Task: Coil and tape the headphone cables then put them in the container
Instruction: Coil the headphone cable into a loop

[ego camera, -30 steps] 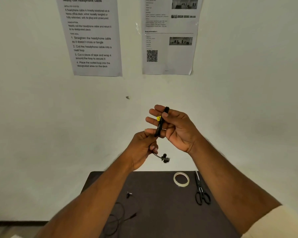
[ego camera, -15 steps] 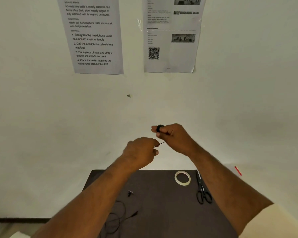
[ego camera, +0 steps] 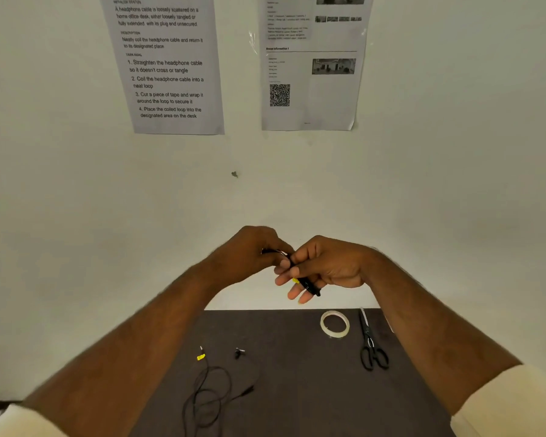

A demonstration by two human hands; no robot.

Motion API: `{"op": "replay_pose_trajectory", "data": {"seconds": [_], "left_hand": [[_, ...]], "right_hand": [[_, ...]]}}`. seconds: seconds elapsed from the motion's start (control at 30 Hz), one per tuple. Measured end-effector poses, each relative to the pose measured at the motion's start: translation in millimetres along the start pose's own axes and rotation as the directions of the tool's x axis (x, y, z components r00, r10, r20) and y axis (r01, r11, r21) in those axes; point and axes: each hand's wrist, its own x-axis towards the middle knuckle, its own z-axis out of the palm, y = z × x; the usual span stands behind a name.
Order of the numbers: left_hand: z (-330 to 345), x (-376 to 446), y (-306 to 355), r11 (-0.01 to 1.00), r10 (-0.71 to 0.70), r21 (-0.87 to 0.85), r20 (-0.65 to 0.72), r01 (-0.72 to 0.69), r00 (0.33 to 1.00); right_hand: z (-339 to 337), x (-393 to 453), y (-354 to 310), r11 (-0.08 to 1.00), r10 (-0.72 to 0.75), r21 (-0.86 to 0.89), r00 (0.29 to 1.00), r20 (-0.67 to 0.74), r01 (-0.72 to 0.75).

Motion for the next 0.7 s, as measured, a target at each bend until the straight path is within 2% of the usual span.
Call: {"op": "replay_pose_trajectory", "data": {"seconds": [0.1, 0.27, 0.43, 0.5, 0.6, 0.7], "left_hand": [[13.5, -1.4, -2.5, 0.997, -0.049, -0.054, -0.039, 0.047, 0.998], [20.6, -3.0, -2.9, 0.998, -0.055, 0.018, 0.096, 0.054, 0.994], [26.9, -3.3, -6.0, 0.995, -0.041, 0.099, 0.096, 0.032, 0.995], [31.3, -4.4, -9.3, 0.992, -0.026, 0.124, 0.073, 0.017, 0.997], [38.6, -6.7, -11.1, 0.991, -0.020, 0.133, 0.029, 0.016, 0.999], [41.9, -5.9, -9.2, 0.995, -0.085, 0.053, -0.017, 0.086, 0.996]], "right_hand": [[-5.7, -0.3, 0.5, 1.000, -0.006, 0.006, 1.000, 0.027, 0.006], [-6.1, 1.9, 8.1, 1.000, -0.015, 0.000, 0.999, 0.032, 0.015], [-6.2, 1.2, 9.9, 0.999, 0.040, -0.011, 0.999, 0.036, -0.039], [-7.3, -0.1, 11.8, 0.999, 0.039, 0.004, 0.999, -0.032, -0.039], [-10.6, -1.4, 18.5, 0.995, -0.045, 0.081, 0.978, -0.204, 0.063], [-5.8, -0.4, 23.7, 0.990, -0.116, 0.047, 0.948, -0.295, 0.135]]}}
